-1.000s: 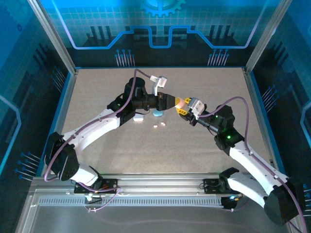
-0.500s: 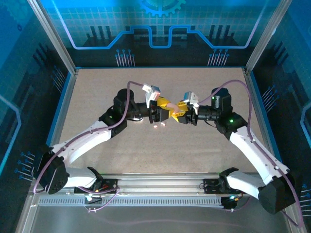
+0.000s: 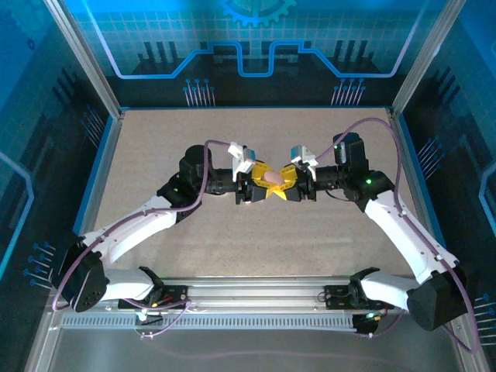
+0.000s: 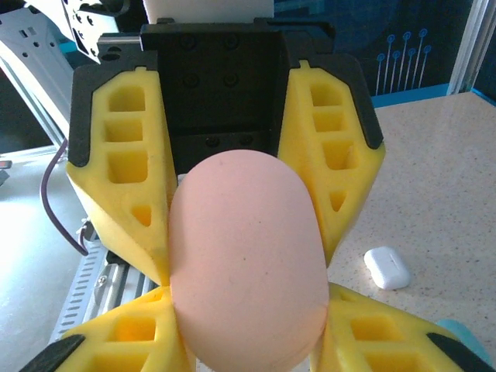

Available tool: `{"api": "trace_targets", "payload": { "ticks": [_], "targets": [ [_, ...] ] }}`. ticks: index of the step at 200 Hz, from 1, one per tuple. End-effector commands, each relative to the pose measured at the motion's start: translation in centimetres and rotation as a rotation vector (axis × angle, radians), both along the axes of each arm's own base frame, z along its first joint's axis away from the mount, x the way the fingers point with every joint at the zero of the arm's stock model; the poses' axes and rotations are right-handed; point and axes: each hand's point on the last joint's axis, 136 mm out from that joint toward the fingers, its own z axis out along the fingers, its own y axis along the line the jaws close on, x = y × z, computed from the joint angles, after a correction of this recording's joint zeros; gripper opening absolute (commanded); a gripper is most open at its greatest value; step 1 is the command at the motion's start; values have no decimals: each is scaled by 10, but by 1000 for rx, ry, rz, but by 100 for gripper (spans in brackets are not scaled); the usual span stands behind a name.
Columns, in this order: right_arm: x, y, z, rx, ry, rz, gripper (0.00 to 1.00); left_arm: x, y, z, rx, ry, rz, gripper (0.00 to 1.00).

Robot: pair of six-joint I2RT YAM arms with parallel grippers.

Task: Insert wireless bluetooth earbuds into charging case

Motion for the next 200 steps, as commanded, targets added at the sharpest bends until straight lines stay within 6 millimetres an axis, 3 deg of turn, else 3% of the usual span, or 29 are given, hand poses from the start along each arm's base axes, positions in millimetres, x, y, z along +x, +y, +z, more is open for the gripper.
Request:
{"api": "trace_targets", "payload": {
  "ticks": [1, 61, 79, 115, 145, 184, 200],
  "targets": [
    [-9, 1, 20, 43, -24, 61, 36, -8, 2, -6, 36, -47, -39, 47],
    [-11, 0, 21, 43, -37, 64, 36, -7, 3, -9, 54, -59, -30, 54],
    [-11, 0, 21, 43, -41, 65, 36, -8, 5, -10, 66, -69, -25, 62],
    [-9, -1, 20, 37, -53, 53, 36, -4, 11, -10, 74, -56, 2, 63],
    [-9, 0, 20, 40, -59, 54, 36, -6, 9, -11, 72, -37, -22, 62],
    [-9, 0, 19, 46, -61, 58, 36, -7, 7, -10, 69, -26, -42, 49],
    [-9, 0, 19, 48, -61, 60, 36, -7, 7, -9, 67, -23, -45, 48]
  ]
}}
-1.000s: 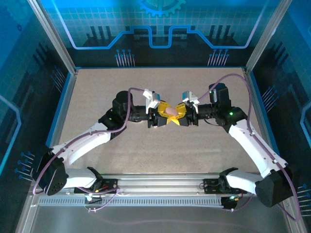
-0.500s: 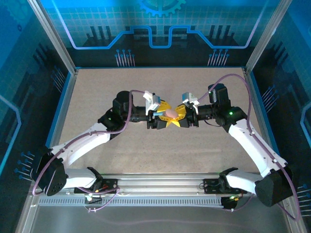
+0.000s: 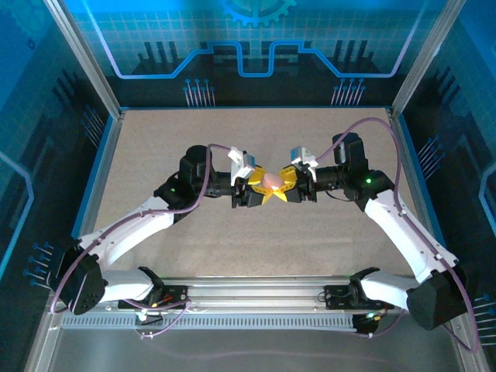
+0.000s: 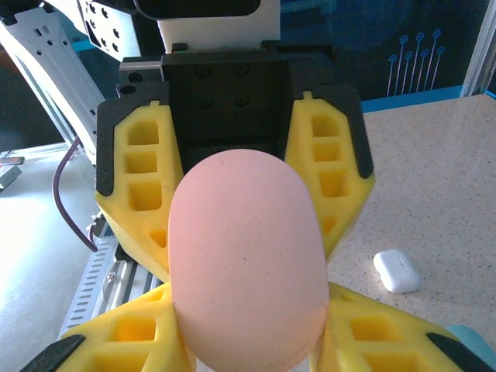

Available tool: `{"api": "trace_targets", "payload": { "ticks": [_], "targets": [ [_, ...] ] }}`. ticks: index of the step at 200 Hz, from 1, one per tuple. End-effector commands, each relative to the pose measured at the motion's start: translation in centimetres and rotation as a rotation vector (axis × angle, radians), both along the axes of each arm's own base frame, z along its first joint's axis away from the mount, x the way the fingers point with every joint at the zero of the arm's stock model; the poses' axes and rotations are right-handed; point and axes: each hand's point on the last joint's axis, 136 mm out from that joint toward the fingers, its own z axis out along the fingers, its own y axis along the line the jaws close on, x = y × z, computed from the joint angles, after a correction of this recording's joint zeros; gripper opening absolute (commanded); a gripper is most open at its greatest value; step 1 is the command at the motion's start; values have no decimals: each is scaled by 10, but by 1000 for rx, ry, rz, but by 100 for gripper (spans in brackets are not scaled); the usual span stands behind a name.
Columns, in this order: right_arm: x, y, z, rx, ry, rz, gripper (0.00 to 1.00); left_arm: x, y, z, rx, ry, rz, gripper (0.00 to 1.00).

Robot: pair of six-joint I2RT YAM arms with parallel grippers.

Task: Insert wireless bluetooth earbuds into charging case

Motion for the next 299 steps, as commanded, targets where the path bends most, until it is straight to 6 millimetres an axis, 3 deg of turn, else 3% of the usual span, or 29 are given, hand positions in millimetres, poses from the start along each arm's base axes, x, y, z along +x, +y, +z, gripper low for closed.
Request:
{"api": "trace_targets", "payload": {
  "ticks": [1, 112, 180, 299],
  "targets": [
    [-5, 0, 19, 42, -54, 32, 36, 0, 0, 7, -6, -16, -22, 48],
    [-5, 0, 13, 28, -69, 34, 36, -2, -3, 15, -56, -9, -44, 55],
    [-6, 2, 14, 25, -84, 34, 36, -3, -6, 12, -46, 22, -68, 47],
    [-6, 4, 9, 3, -94, 32, 36, -4, -7, 14, -53, 30, -81, 45]
  ]
}}
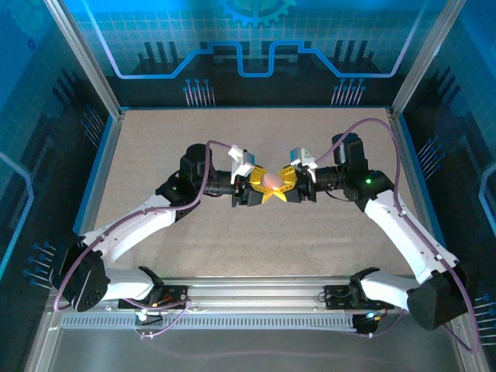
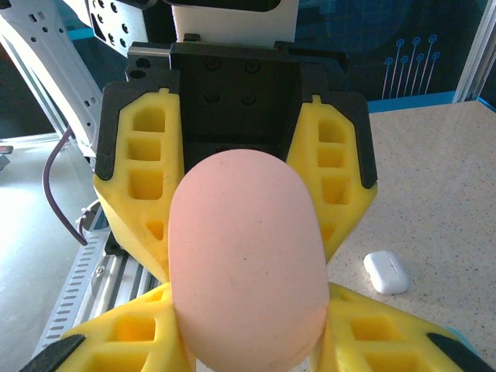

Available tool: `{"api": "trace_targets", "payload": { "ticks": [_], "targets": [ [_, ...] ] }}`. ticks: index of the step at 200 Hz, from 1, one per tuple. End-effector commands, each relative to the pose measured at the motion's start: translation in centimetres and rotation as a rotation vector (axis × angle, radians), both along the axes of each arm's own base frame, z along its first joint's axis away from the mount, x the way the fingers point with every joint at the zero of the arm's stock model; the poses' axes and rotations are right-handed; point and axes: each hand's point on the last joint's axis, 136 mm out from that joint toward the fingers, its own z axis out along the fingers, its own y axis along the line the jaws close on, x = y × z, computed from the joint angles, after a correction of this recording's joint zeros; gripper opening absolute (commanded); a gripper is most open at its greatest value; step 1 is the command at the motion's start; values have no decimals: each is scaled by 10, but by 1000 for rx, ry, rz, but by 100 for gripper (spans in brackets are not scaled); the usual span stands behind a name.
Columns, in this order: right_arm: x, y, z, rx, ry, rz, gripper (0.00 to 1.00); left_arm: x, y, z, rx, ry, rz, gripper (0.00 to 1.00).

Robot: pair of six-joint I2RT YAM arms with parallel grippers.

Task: Insert wireless bluetooth earbuds into charging case

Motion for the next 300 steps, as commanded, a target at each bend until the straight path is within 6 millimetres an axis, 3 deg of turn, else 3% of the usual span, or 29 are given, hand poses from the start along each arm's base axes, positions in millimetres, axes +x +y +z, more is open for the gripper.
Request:
{"api": "trace_targets", "payload": {
  "ticks": [1, 57, 86, 118, 169, 211, 249, 300],
  "targets": [
    [-6, 4, 11, 16, -54, 31, 36, -2, -4, 12, -24, -19, -37, 45],
    [-2, 4, 6, -12, -66, 3, 36, -6, -5, 12, -25, -9, -59, 37],
    [0, 3, 12, -7, -47, -15, 42, -6, -5, 9, -13, -9, -58, 33],
    [4, -2, 31, 24, 34, -40, 50, 2, -2, -1, -1, 27, -26, 29],
    [19, -10, 24, 10, 52, -125, 53, 1, -1, -1, -2, 12, -32, 29],
    [37, -15, 17, -25, 33, -227, 52, -1, -1, 4, -12, 6, -42, 29],
    [38, -18, 27, 12, -13, -248, 51, -1, -1, 3, -13, 13, -49, 29],
    [46, -22, 26, 9, -45, -302, 46, -2, -2, 4, -18, 19, -55, 29]
  ]
}}
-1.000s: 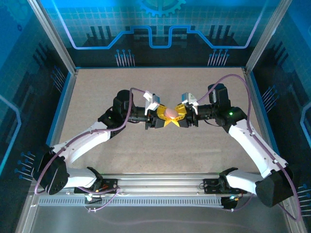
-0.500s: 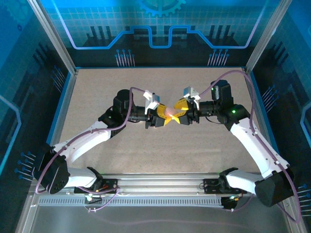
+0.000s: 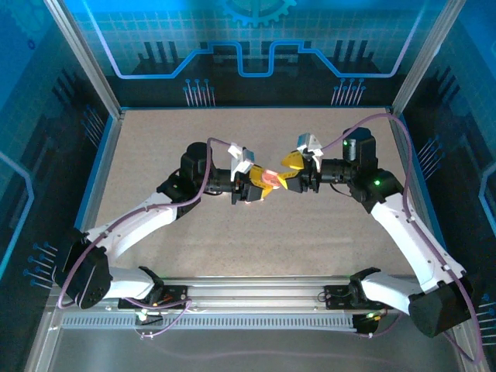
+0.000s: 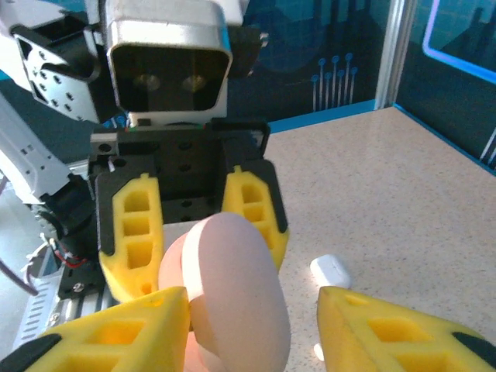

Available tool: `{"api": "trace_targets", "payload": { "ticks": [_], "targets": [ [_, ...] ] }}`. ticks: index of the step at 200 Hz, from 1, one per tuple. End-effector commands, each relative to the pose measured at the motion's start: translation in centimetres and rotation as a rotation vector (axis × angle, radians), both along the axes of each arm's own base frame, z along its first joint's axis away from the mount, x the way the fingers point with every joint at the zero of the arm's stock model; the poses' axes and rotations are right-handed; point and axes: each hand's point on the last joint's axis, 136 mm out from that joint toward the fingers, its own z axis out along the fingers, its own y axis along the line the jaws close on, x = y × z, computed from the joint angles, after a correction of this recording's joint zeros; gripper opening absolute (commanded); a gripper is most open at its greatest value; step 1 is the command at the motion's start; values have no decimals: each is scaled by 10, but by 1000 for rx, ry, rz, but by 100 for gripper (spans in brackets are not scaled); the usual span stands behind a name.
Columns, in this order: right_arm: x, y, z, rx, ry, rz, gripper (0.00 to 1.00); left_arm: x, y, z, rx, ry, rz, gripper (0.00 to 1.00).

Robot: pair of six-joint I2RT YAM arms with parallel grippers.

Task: Insert wireless bluetooth earbuds into charging case

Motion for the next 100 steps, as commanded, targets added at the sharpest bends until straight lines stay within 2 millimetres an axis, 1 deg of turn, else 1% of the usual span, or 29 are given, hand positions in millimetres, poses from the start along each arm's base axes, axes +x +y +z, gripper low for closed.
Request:
{"api": "trace_targets", "payload": {
  "ticks": [1, 33, 51, 83, 100],
  "targets": [
    [16, -8, -4, -11, -33, -89, 46, -13, -5, 13, -31, -20, -77, 29],
    [20, -11, -4, -13, -57, -116, 41, -12, -5, 13, -34, -16, -77, 29],
    [11, -7, -2, -3, -62, -58, 40, -13, -5, 13, -35, -18, -79, 29],
    [-7, 3, 3, 29, -14, 79, 39, -13, -6, 11, -34, -19, -82, 30],
    [-9, 5, 0, 24, 13, 106, 38, -13, -5, 13, -37, -22, -86, 30]
  ]
}}
